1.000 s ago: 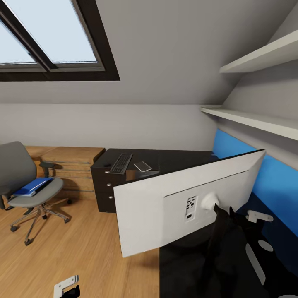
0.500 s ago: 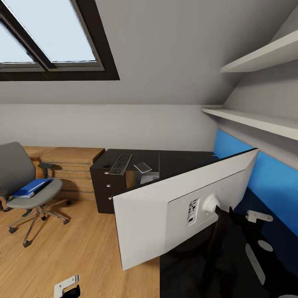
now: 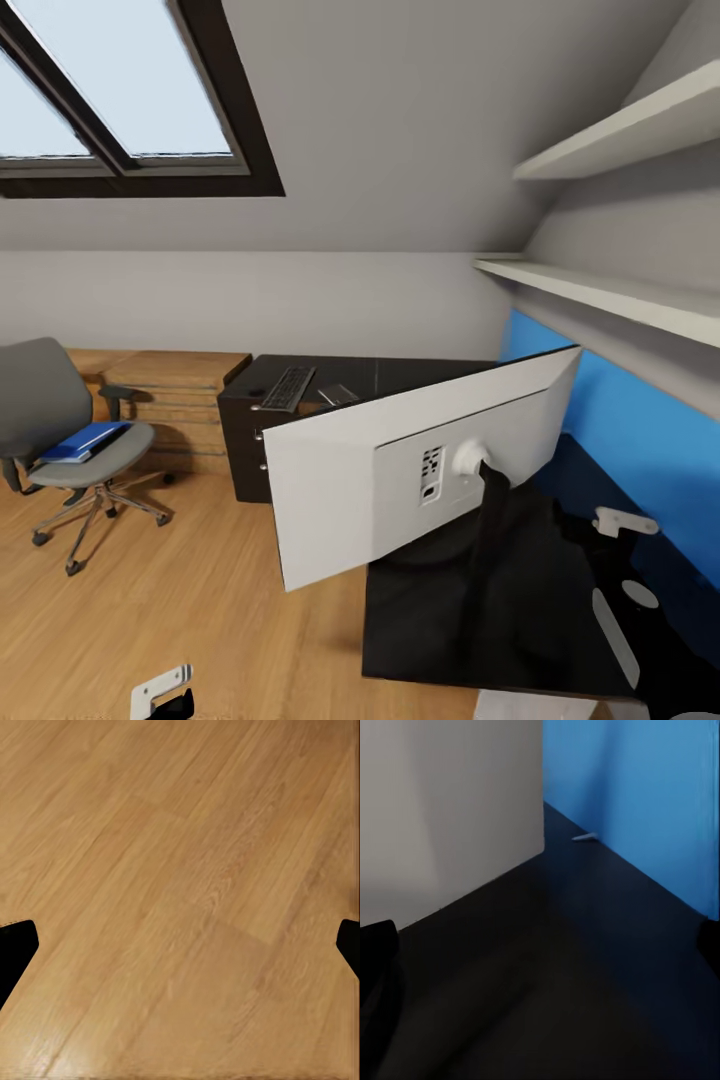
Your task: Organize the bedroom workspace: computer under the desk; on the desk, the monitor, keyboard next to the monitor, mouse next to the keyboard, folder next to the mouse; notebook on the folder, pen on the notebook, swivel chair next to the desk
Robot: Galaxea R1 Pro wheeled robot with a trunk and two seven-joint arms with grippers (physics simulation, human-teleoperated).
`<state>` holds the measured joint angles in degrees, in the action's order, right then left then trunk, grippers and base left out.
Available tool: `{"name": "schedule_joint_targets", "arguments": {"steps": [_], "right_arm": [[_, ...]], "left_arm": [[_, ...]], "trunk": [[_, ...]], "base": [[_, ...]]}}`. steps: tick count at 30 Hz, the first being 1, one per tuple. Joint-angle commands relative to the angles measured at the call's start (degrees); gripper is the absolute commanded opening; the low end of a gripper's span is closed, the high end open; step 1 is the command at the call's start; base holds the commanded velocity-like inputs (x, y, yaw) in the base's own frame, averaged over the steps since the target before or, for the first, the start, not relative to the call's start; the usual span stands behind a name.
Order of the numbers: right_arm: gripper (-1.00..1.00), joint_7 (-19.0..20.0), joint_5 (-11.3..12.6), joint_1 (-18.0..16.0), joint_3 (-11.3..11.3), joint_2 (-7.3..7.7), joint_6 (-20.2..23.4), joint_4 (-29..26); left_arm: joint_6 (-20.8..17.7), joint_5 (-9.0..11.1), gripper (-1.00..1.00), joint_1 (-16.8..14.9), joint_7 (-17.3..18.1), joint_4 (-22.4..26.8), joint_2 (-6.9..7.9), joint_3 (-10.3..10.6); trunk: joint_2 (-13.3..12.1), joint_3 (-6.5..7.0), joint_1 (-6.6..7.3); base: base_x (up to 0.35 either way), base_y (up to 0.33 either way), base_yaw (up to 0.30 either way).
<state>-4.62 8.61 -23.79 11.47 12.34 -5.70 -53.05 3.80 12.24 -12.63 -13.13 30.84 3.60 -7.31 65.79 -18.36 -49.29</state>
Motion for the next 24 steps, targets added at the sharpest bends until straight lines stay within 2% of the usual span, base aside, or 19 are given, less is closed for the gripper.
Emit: {"name": "schedule_joint_targets", "arguments": {"steps": [1, 13, 24], "right_arm": [[1.00, -0.12, 0.44, -0.03, -0.13, 0.01, -0.59, 0.05], [1.00, -0.12, -2.39, -0.03, -0.13, -0.20, -1.65, 0.05], [1.00, -0.12, -2.81, -0.03, -0.13, -0.30, -1.74, 0.05]], "left_arm": [[0.23, 0.60, 1.00, -0.03, -0.11, 0.01, 0.01, 0.09], [0.22, 0.59, 1.00, -0.03, -0.08, -0.02, -0.04, 0.14], [0.24, 0.26, 1.00, -0.03, -0.06, -2.31, -0.15, 0.47]], "trunk": [[0.04, -0.07, 0.01], [0.04, -0.07, 0.01], [0.04, -0.07, 0.01]], "base": [[-0.073, -0.316, 0.000], [-0.015, -0.290, 0.003], [0.000, -0.033, 0.043]]}}
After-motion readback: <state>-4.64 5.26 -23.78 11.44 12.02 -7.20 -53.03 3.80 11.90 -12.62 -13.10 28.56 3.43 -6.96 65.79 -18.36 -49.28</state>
